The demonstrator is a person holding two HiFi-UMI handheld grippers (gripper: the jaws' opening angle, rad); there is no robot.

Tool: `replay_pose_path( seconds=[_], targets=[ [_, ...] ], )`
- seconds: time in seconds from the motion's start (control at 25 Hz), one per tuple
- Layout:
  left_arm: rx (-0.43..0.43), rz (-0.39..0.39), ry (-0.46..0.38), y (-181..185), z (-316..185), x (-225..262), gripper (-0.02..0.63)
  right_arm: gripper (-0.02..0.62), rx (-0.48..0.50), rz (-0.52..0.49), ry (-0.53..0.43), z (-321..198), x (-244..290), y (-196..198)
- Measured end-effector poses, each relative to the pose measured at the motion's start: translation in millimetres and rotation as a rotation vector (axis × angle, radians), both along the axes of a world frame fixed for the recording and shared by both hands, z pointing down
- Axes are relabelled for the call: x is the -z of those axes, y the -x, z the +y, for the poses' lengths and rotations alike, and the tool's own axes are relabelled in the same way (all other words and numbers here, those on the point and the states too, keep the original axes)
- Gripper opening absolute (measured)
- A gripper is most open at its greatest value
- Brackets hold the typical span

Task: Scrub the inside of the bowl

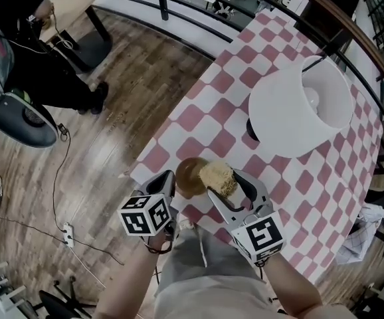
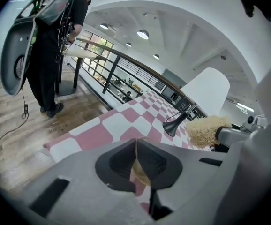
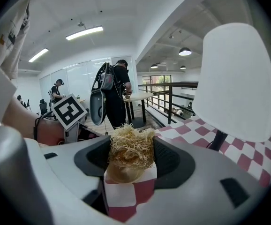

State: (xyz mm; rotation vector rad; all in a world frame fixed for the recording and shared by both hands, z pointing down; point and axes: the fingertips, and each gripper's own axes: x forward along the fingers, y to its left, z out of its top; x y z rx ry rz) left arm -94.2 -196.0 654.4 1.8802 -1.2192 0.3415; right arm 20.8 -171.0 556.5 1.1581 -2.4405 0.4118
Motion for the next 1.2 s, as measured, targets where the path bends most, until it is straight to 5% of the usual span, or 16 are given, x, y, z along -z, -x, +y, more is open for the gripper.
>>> replay_pose_path(
  seconds=[0.2,0.72,0.96,1.2],
  targets=[
    [0.038,-0.016,-0.100,12.5,-2.1,39.8,0.017,0.249,0.000,-0.016,-0.043,4.3,18.5,6.3],
    [0.040,-0.130,-0.557,23.9,6.3,218.8,0.015,0.249,0.002,-0.096,-0.267,10.9,143.9,23.8],
    [0.076,-0.157,-0.658,29.9,15.0,273.3,0.015,0.249,0.016,-0.053,-0.391,12.5,199.5,28.9],
    [0.101,-0.192,-0.765,36.1,21.6,325.9,0.015,0.249,0.028,-0.117,-0.526,20.8,266.8,28.9]
  ],
)
